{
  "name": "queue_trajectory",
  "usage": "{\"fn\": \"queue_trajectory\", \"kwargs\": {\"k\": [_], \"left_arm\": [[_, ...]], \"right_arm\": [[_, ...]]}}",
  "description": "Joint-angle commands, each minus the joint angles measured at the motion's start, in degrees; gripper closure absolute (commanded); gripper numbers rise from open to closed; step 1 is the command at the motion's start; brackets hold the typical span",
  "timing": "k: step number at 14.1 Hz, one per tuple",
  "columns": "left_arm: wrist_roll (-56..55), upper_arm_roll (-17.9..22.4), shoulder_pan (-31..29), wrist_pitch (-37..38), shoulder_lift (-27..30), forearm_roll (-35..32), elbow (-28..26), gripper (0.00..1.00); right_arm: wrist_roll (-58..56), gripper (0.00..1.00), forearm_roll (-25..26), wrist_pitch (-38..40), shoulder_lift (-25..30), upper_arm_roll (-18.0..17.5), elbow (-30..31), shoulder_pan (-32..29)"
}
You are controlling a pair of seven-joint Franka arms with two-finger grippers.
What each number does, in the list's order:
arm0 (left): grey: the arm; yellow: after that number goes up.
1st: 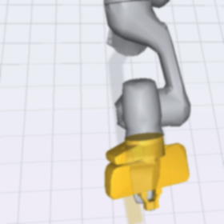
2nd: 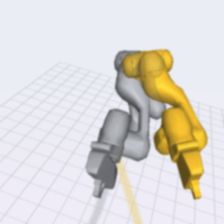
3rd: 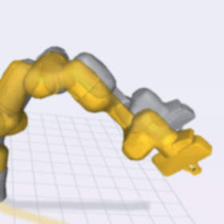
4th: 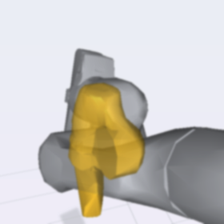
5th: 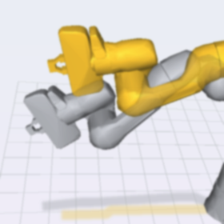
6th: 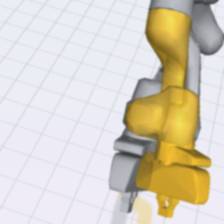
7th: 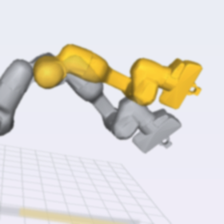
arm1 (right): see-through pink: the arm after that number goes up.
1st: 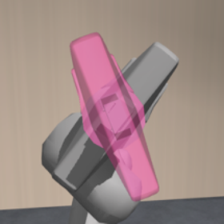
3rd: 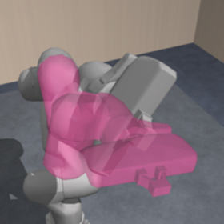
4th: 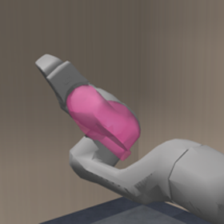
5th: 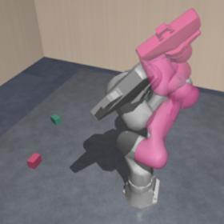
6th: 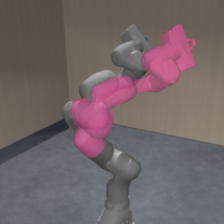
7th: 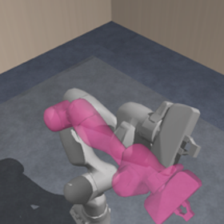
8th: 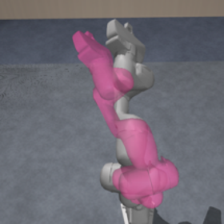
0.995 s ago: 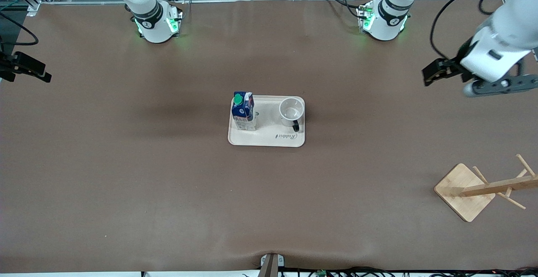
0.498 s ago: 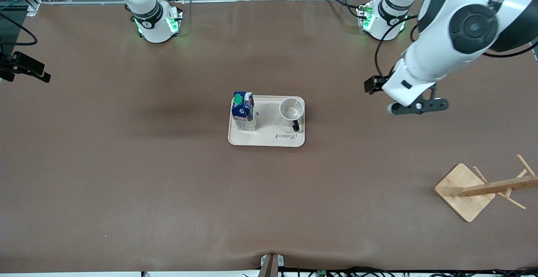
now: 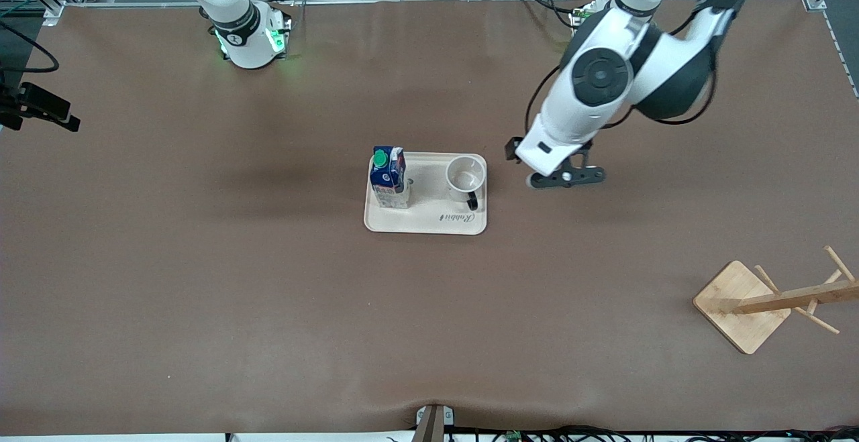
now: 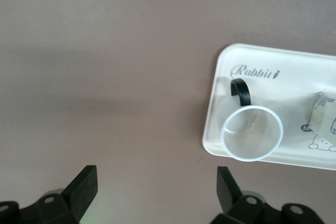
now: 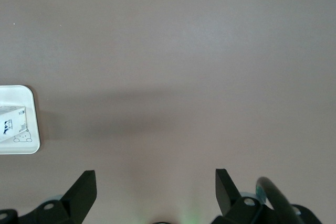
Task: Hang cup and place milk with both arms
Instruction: 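Move the left gripper over the white mug on the tray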
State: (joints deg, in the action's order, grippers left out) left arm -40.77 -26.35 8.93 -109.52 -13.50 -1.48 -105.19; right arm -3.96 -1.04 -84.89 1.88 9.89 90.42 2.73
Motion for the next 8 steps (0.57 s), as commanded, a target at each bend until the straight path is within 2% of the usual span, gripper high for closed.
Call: {"fn": "queue_trajectory", "kwargs": {"k": [1,4,8], "left_arm": [[-5.4,0.1,3.2,-5.4,-2.9,-1.2,-2.0,0.0],[-10.1,0.2,5.8,-9.7,-7.1,-1.3,-2.4,0.04],[-20.9,0.1,8.6,-16.3,-13.7,-9.6,-2.6,0.06]], "right_arm": [[0.4,0.0,-0.9,0.3,0.1,-0.5,-0.7,-1.0],[0.4,0.0,-0.9,0.3,0.1,-0.5,-0.7,-1.0],[0.0,0.0,-0.9,-0.3,-0.3,-0.5,-0.7,-1.1]]}}
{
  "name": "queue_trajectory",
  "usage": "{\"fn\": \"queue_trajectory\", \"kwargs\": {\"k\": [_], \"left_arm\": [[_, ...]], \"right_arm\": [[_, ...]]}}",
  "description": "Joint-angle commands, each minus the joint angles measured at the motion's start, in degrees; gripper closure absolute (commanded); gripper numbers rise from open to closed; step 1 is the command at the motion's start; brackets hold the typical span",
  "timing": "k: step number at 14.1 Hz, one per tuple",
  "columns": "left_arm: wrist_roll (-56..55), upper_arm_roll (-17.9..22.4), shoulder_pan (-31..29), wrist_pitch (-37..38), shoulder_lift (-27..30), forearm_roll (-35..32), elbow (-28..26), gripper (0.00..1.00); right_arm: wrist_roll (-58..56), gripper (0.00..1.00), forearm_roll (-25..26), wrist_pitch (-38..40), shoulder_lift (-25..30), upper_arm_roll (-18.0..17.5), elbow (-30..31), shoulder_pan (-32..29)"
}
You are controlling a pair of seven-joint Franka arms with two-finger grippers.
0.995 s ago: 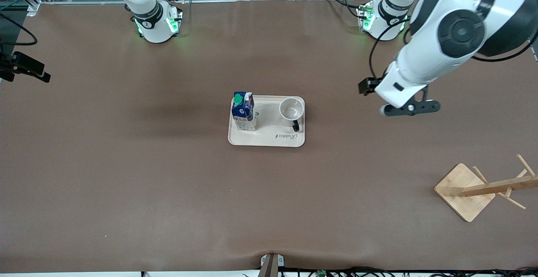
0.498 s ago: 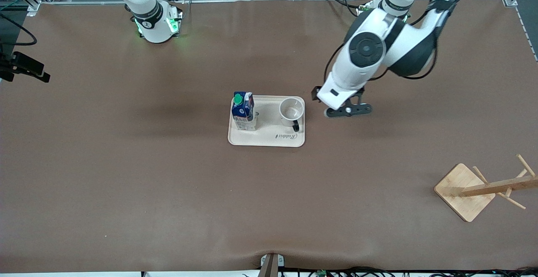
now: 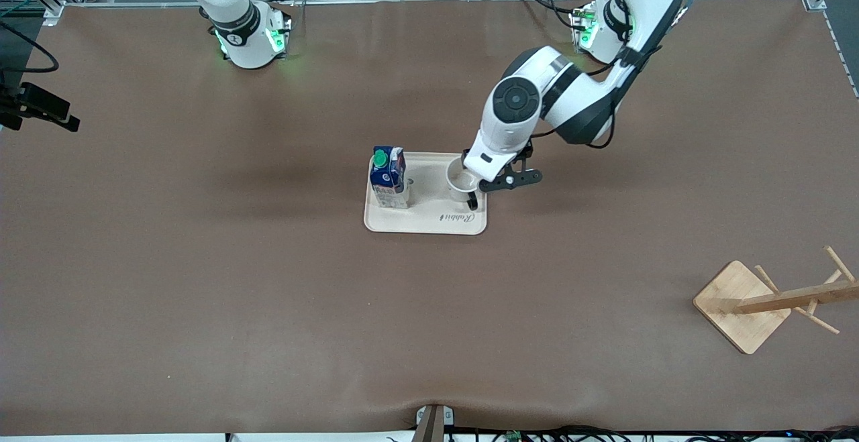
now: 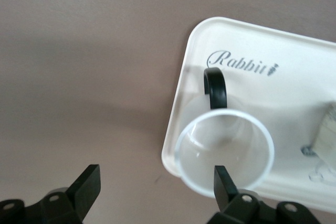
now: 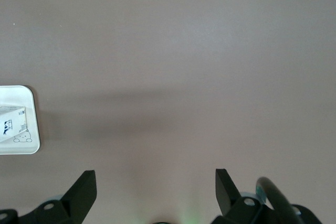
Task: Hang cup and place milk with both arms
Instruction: 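Move the left gripper over the white mug on the tray, then lower the left gripper and grasp the white mug's rim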
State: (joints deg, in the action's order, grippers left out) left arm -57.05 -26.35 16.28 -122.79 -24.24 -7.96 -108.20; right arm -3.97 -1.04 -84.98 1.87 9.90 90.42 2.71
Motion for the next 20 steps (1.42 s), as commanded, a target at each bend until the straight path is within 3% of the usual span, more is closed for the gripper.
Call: {"fn": "queue_trajectory", "kwargs": {"k": [1,6,8,10,12,15,20], "left_arm": [[-5.6,0.1,1.5,-3.9,-4.2,-3.8,0.4,0.08],[-8.5,0.2,2.8,-5.6,-7.0,-4.2,0.4,0.36],[-8.5,0.2,3.1,-5.6,-7.7,-4.2,0.5,0.57],[-8.6,0.2,3.1,-5.6,-7.8,-4.2,1.0,0.84],[-8.3,0.2,2.4,-5.0,-6.2,-4.3,1.1,0.99],[-7.9,0.2,1.9,-3.0,-2.5,-4.2,2.4,1.0],[1.7,0.2,-2.9,13.4,5.3,-3.4,9.2,1.0]], "right_arm": [[-0.1,0.0,-0.8,0.0,-0.5,-0.5,-0.8,-1.0],[-0.2,0.0,-1.0,-1.1,-3.4,-0.6,-2.8,-0.9],[-0.2,0.0,-1.5,-2.2,-4.2,-0.6,-2.8,-0.9],[-0.6,0.0,-0.9,-3.1,-5.2,-0.7,-3.0,-0.3],[0.0,0.0,-1.0,-2.5,-5.5,-0.9,-2.4,-0.1],[-0.1,0.0,-1.5,-2.7,-7.4,-0.9,-2.2,0.2],[-0.3,0.0,-1.6,-2.9,-7.6,-0.9,-2.4,1.9]]}}
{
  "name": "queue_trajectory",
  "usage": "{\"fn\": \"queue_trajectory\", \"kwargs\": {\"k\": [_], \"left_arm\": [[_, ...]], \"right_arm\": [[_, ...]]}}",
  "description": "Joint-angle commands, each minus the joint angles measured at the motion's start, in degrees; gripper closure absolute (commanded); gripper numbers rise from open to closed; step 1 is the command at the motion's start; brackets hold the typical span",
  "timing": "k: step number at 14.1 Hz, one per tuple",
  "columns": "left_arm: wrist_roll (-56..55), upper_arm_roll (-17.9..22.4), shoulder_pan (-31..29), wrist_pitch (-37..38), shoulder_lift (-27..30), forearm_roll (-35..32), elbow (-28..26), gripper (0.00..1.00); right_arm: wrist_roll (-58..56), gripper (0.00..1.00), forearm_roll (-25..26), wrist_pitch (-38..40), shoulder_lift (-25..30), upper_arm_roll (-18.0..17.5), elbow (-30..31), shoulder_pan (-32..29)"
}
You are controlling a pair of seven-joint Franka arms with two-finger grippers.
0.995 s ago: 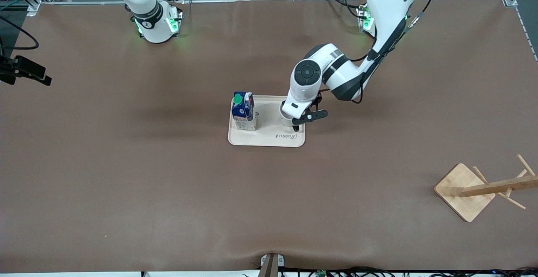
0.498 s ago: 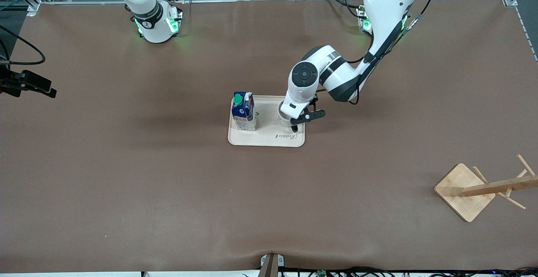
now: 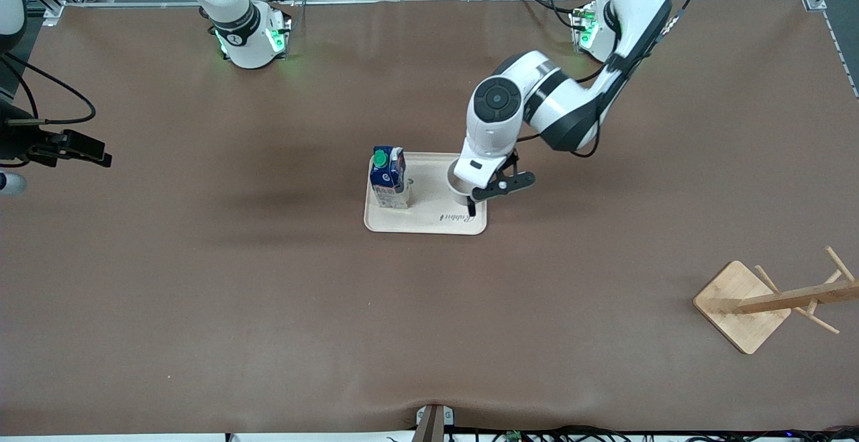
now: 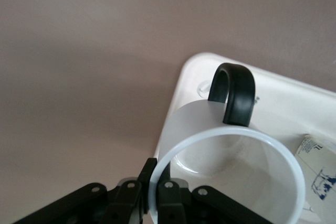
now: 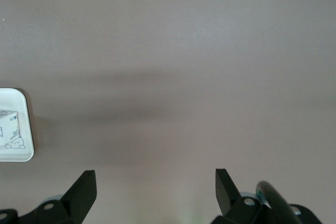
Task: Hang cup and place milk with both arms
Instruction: 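Lower the left gripper and grasp the white mug's rim, then carry the mug toward the wooden stand while the right gripper reaches the carton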
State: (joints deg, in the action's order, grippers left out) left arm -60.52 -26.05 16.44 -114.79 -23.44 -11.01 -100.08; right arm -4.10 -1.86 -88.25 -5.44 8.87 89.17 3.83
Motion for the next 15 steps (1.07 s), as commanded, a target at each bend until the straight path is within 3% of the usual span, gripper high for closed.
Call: {"fn": "queue_trajectory", "kwargs": {"k": [1,5,9,15], "left_arm": [[8.7,-0.2,-4.6,7.6,6.4,-0.2,1.3,1.0],[22.2,-0.2,-11.1,14.4,13.2,-0.1,1.2,1.0],[40.4,-0.2,-20.3,17.1,17.4,0.0,1.3,1.0],[64.2,0.1,-34.3,18.4,18.1,-0.3,2.4,1.0]], "right_arm": [[0.0,0.0,-0.8,0.4,-0.4,0.1,-0.8,1.3],[0.4,0.0,-1.0,0.5,-1.7,0.1,-0.7,1.7],[0.5,0.0,-2.5,0.8,-2.6,0.1,0.7,6.7],[2.0,0.0,-7.9,-0.1,-4.1,0.1,0.5,13.3]]}}
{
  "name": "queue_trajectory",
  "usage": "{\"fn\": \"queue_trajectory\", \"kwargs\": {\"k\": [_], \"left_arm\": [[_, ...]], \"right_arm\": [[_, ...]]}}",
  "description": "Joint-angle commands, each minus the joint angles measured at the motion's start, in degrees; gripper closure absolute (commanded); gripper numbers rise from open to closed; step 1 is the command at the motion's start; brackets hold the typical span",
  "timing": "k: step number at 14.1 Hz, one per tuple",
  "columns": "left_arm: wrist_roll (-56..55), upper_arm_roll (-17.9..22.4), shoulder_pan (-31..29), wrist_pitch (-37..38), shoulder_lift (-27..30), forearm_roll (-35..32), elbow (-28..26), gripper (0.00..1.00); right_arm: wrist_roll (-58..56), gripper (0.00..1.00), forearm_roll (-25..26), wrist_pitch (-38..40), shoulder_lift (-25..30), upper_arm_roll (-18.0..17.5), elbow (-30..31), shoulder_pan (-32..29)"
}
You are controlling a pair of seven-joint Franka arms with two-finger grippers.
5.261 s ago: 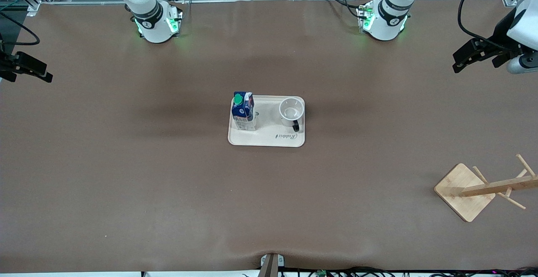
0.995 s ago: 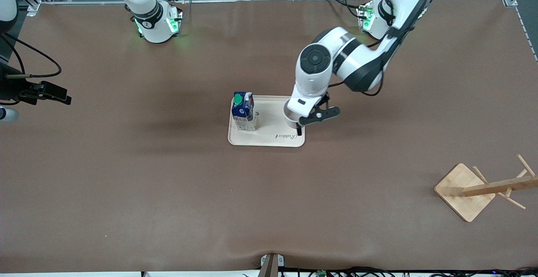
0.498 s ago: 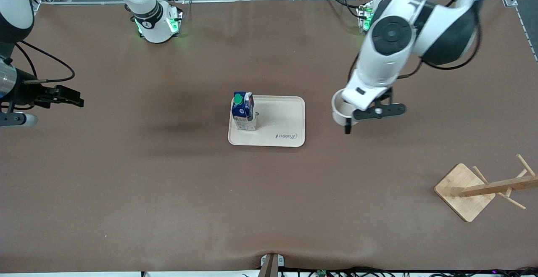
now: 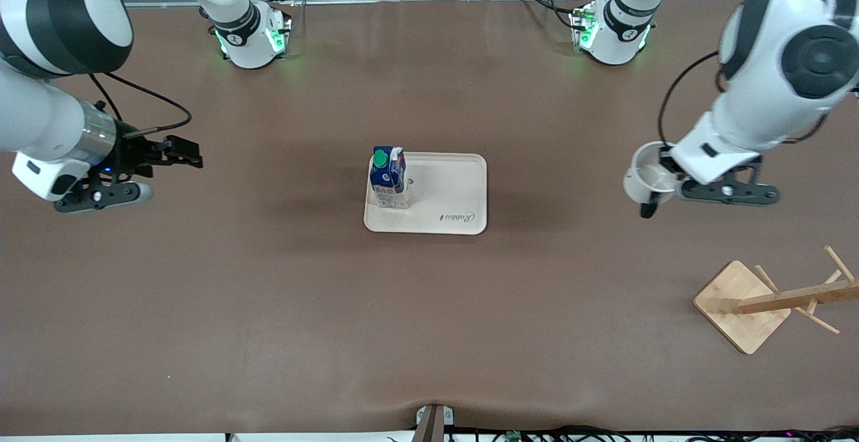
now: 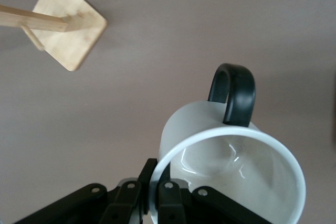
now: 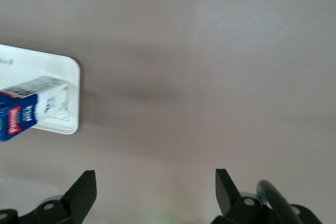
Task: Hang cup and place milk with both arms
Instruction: 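Carry the mug toward the wooden stand while the right gripper reaches the carton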
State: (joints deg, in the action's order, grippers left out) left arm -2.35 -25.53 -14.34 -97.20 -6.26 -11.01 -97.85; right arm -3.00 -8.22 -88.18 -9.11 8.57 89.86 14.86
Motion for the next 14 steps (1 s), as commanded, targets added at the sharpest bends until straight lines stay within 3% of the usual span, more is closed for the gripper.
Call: {"fn": "queue_trajectory", "kwargs": {"k": [1,4,7,9,12,14], "left_arm": [[9.2,-0.4,-5.2,0.8,0.7,-0.8,0.8,1.0],[15.3,-0.3,-9.9,0.6,-0.1,-0.3,3.1,1.0],[22.1,-0.2,-14.1,-0.4,-3.3,-0.9,6.6,1.0],[24.4,-0.2,-15.0,-0.4,-5.9,-0.4,9.7,1.0],[26.3,-0.2,-15.0,-0.4,-8.4,-0.9,11.8,1.0],[26.9,-0.1,-15.4,-0.4,-9.8,-0.9,13.1,1.0]], "right_arm": [[3.2,0.0,-1.5,-0.3,-0.6,0.4,-0.3,3.9],[12.2,0.0,-1.9,-1.4,-1.6,0.4,-0.1,9.4],[13.6,0.0,-1.8,-4.2,-5.5,0.4,-0.3,15.4],[14.6,0.0,-2.9,-5.9,-7.3,0.3,-0.4,18.3],[23.9,0.0,-8.8,-9.9,-9.3,0.4,-0.2,21.9],[28.7,0.0,-9.0,-13.3,-10.5,0.4,-0.1,24.2]]}}
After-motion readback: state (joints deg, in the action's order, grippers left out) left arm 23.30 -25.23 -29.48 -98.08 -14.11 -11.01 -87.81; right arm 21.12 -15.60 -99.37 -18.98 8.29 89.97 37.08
